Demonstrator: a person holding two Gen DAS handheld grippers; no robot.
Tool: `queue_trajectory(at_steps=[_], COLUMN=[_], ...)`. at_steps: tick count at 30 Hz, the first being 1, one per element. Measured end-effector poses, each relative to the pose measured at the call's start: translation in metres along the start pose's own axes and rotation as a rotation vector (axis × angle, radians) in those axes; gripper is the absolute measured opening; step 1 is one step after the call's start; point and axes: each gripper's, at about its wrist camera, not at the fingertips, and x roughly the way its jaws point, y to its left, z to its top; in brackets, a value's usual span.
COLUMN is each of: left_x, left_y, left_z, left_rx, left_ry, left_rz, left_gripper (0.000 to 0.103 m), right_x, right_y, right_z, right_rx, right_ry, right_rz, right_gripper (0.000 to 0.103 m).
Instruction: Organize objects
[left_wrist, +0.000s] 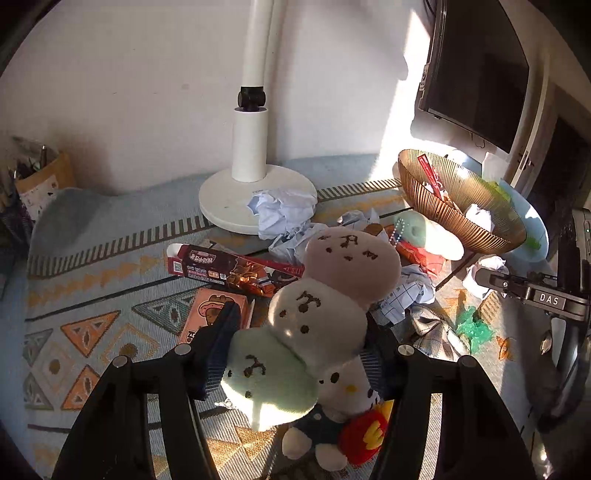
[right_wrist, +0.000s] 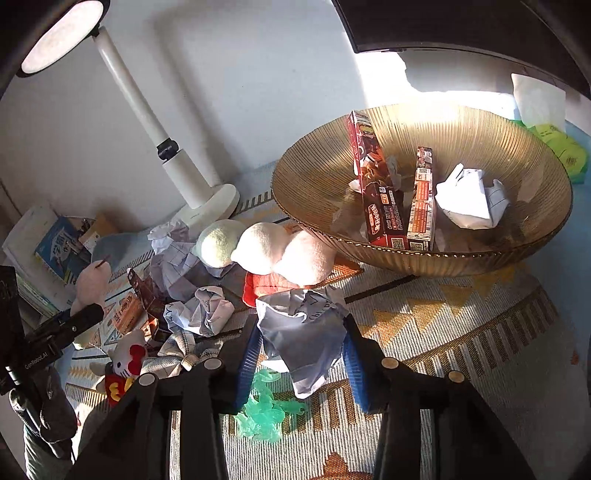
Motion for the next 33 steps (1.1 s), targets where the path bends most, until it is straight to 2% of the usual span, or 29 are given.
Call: queue_trajectory(at_steps=[5, 8, 12, 15, 18, 22, 27, 30, 33], left_x=[-0.037, -0.049, -0.054, -0.048, -0.028, 0.02, 0.078, 0.102, 0.117], left_y=[-0.016, -0.041, -0.091, -0.132, -0.164, -0.188, -0.202, -0.202, -0.196], left_z=[0.007, 0.02, 0.053, 0.087, 0.118, 0.139, 0.139, 0.134, 0.13], left_rx=[-0.015, -0.021, -0.03, -0.047, -0.071, -0.102, -0.14, -0.149, -0.177], left_ry=[-0.039, -0.054, -0.097, -0.137, -0.152, -0.099, -0.015, 0.008, 0.055], left_rz=[0.008, 0.007, -0.078, -0.144, -0.201, -0.232, -0.229, -0.245, -0.278], left_gripper=[0.059, 0.059, 0.059, 0.059, 0.059, 0.059, 0.059, 0.066, 0.067], right_x=[-0.017, -0.053, -0.109, -0.132, -0.131, -0.111, -0.082, -0.072, -0.075], right_y=[0.01, 0.01, 0.008, -0.01, -0.034, -0.058, -0.075, -0.08, -0.086], right_z=[0.0, 0.014, 0.057, 0.087, 0.106, 0.117, 0.12, 0.117, 0.114], right_rx=[-0.036, -0.025, -0.03, 0.001, 0.041, 0.076, 0.082, 0.066, 0.079], right_ry=[-0.019, -0.084, -0.228, -0.29, -0.289, -0.25, -0.184, -0.161, -0.166], right_rz=[-0.011, 0.016, -0.078, -0.118, -0.152, -0.178, -0.188, -0.204, -0.186], right_gripper=[0.042, 0.042, 0.042, 0.042, 0.042, 0.042, 0.044, 0.059, 0.061])
